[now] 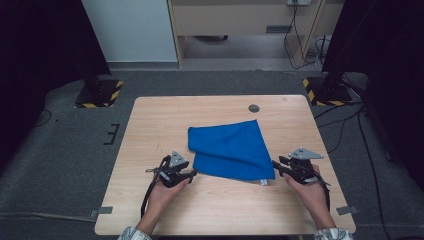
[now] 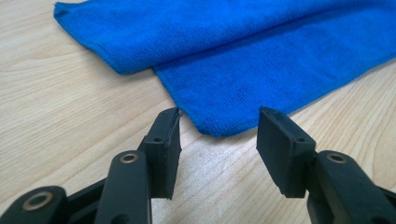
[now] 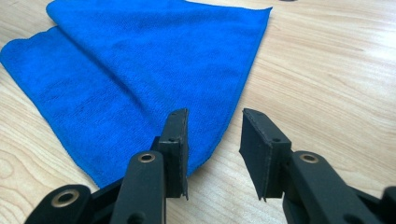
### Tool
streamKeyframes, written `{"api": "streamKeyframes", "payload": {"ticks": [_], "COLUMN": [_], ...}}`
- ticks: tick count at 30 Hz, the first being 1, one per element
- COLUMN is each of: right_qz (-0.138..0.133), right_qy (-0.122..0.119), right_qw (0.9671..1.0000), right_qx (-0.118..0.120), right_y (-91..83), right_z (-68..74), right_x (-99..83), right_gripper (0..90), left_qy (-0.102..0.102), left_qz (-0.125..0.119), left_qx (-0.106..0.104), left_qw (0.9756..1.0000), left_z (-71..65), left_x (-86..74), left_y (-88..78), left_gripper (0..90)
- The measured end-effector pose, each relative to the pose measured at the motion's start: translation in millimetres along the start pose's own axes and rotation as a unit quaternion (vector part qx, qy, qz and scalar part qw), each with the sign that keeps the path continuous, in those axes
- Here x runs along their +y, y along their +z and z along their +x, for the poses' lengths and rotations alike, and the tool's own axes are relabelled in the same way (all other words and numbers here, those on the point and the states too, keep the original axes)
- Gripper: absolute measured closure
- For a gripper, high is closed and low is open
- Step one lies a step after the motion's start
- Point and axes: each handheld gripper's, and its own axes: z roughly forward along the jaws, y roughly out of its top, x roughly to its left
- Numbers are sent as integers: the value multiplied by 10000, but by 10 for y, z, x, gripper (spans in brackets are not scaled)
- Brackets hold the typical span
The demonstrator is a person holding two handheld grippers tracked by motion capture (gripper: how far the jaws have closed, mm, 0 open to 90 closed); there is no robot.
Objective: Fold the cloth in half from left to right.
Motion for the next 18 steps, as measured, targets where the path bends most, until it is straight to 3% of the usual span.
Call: {"api": "streamKeyframes", "payload": {"ticks": [9, 18], "right_qz": [24, 21], "right_qy": [4, -10], "right_qw": [10000, 10000], "right_qx": [10, 71], "right_y": [0, 3], "right_z": [1, 34], "right_x": [-23, -23], "right_gripper": [618, 605], "left_qy": [48, 115], "left_qz": [230, 206], "left_qx": [82, 179], "left_qw": [9997, 9996], "left_z": [-2, 3], "left_x": [-36, -15], "left_y": [127, 208], "left_gripper": [492, 502]}}
